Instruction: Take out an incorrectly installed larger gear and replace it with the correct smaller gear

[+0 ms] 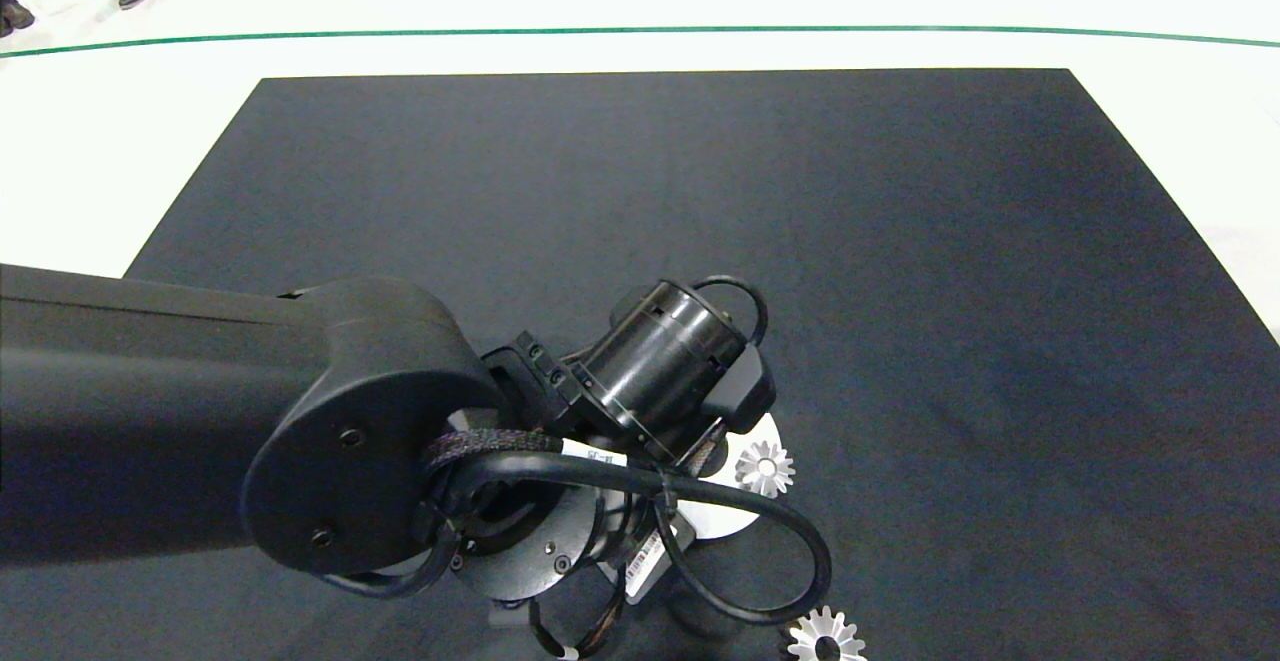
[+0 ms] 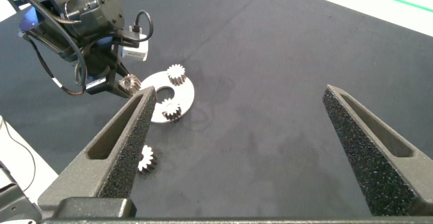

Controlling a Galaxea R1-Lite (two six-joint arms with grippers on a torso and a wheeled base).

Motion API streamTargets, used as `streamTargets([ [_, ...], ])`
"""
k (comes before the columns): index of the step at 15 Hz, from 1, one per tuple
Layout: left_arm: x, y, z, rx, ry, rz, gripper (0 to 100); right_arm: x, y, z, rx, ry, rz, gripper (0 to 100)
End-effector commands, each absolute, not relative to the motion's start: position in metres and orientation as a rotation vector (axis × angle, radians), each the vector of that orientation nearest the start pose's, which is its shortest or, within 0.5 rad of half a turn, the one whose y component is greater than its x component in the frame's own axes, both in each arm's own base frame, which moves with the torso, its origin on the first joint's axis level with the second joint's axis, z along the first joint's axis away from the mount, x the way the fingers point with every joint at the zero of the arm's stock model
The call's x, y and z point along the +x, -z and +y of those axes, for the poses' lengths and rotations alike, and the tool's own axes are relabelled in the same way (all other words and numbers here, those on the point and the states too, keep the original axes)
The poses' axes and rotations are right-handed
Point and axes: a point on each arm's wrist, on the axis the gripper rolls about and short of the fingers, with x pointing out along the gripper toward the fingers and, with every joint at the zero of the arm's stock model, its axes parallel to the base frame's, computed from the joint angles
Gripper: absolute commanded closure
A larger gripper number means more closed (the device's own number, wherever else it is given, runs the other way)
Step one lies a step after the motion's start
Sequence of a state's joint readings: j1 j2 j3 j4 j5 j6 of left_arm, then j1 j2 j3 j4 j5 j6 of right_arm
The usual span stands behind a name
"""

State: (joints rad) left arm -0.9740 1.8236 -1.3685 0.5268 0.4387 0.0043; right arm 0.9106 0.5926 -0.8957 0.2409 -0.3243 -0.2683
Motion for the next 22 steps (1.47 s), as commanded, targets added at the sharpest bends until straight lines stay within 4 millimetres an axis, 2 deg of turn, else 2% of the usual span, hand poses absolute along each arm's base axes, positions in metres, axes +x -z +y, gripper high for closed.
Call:
streamTargets([
  [1, 0.189, -0.196, -0.262, 0.655, 0.490, 0.757, 100, 0.004, -0.296, -0.006, -0.231, -0.576, -0.123, 0],
  [15, 0.194, -0.197, -0.269, 0.637, 0.491, 0.738, 100, 0.004, -0.296, -0.006, -0.232, -0.582, -0.123, 0],
  [16, 0.193, -0.197, -0.268, 0.636, 0.491, 0.739, 0, 0.004, -0.296, -0.006, -0.232, -0.582, -0.122, 0],
  [20, 0.192, -0.200, -0.264, 0.619, 0.483, 0.739, 0, 0.004, -0.297, -0.007, -0.230, -0.563, -0.126, 0],
  [22, 0.187, -0.208, -0.253, 0.590, 0.474, 0.728, 0, 0.001, -0.303, -0.011, -0.223, -0.483, -0.141, 0],
])
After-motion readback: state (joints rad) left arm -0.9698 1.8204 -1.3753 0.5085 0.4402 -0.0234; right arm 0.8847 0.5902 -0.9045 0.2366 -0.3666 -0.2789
